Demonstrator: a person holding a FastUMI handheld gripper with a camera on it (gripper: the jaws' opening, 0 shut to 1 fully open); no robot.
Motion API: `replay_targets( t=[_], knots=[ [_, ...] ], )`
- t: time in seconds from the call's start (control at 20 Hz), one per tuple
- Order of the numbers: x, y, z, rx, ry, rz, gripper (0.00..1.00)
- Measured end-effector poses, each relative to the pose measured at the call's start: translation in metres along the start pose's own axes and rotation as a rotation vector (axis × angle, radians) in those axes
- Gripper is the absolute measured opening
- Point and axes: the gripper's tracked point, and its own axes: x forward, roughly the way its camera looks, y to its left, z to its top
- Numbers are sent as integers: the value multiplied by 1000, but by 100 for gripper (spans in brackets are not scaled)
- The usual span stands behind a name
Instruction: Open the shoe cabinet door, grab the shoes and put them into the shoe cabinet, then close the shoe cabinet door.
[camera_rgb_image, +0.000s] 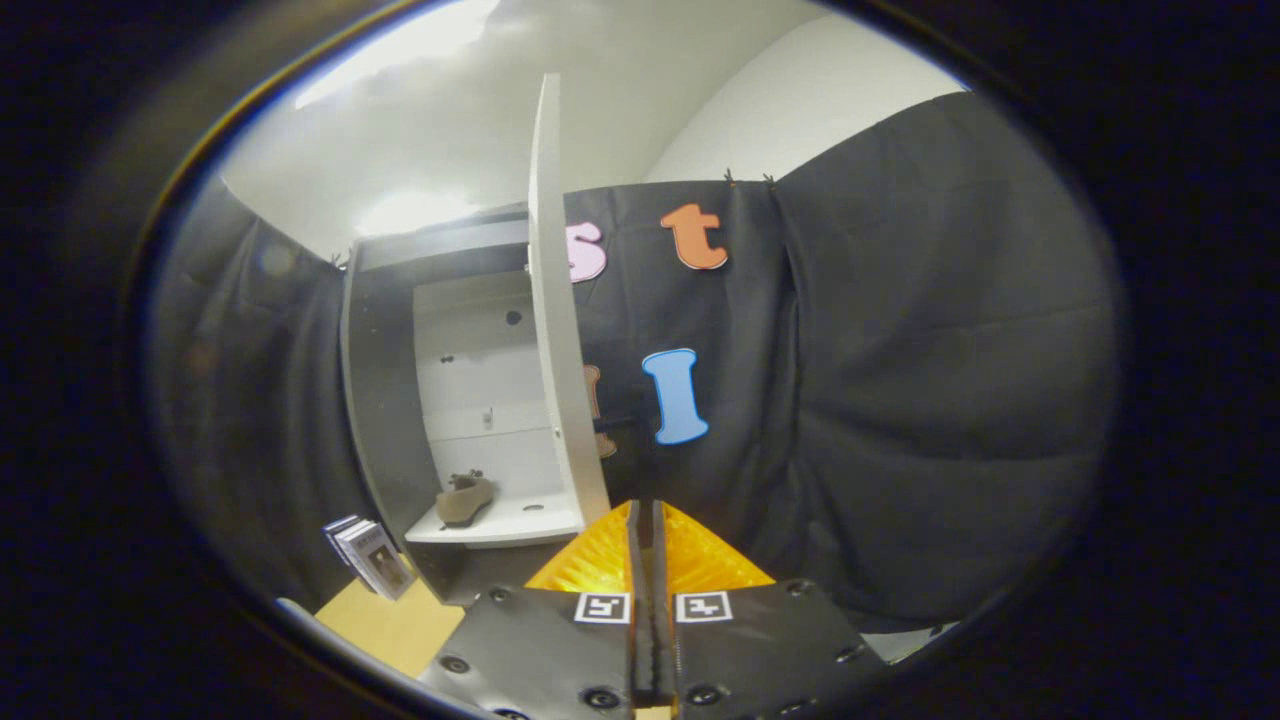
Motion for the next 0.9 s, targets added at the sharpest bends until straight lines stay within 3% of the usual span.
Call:
replay_targets(
  t=[0.35,0.9],
  knots=[
    [0,6,3,-20,-15,61,2],
    [-21,50,-20,-40,110,308,3]
  ],
)
